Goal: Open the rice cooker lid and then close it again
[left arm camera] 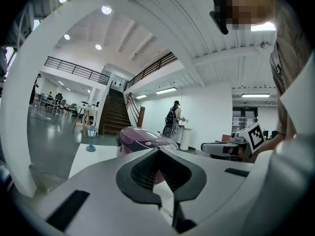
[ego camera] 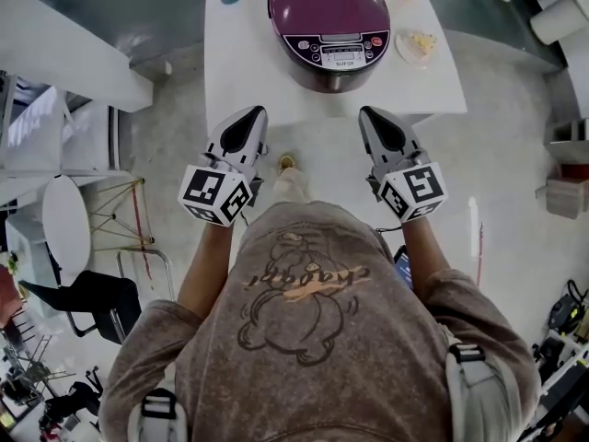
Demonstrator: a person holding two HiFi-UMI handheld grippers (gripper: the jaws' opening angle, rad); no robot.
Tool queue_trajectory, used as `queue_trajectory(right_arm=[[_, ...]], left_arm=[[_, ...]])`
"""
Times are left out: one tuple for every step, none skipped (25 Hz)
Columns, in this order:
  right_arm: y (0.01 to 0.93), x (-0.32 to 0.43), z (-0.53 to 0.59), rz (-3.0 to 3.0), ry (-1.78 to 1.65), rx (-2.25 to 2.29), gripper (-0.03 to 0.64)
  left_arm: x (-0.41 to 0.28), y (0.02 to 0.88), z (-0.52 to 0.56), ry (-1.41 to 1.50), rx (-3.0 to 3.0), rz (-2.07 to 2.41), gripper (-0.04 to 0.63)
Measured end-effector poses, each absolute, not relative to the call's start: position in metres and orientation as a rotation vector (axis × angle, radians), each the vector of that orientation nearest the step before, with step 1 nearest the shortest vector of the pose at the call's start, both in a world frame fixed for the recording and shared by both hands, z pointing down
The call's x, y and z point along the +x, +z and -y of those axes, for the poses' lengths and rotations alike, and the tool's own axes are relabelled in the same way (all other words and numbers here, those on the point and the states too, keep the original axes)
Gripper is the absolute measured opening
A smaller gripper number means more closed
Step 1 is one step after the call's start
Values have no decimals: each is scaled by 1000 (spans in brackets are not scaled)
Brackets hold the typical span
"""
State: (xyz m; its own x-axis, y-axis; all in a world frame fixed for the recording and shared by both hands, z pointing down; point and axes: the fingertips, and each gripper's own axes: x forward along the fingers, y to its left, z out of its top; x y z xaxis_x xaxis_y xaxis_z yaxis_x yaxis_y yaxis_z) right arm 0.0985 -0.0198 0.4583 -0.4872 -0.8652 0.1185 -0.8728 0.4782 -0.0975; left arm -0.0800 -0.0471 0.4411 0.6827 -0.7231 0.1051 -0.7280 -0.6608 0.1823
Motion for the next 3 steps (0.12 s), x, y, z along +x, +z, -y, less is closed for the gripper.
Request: queue_trajectory(right_arm=[[459,99,20,2655,227,1566,0],[459,99,20,2655,230,1570,0],[460,100,20,2655,233,1574,0]], left_arm=[[-80,441,47,37,2686,1174,21],[-80,441,47,39,2686,1174,21],[-80,441,47,40,2686,1174,21]])
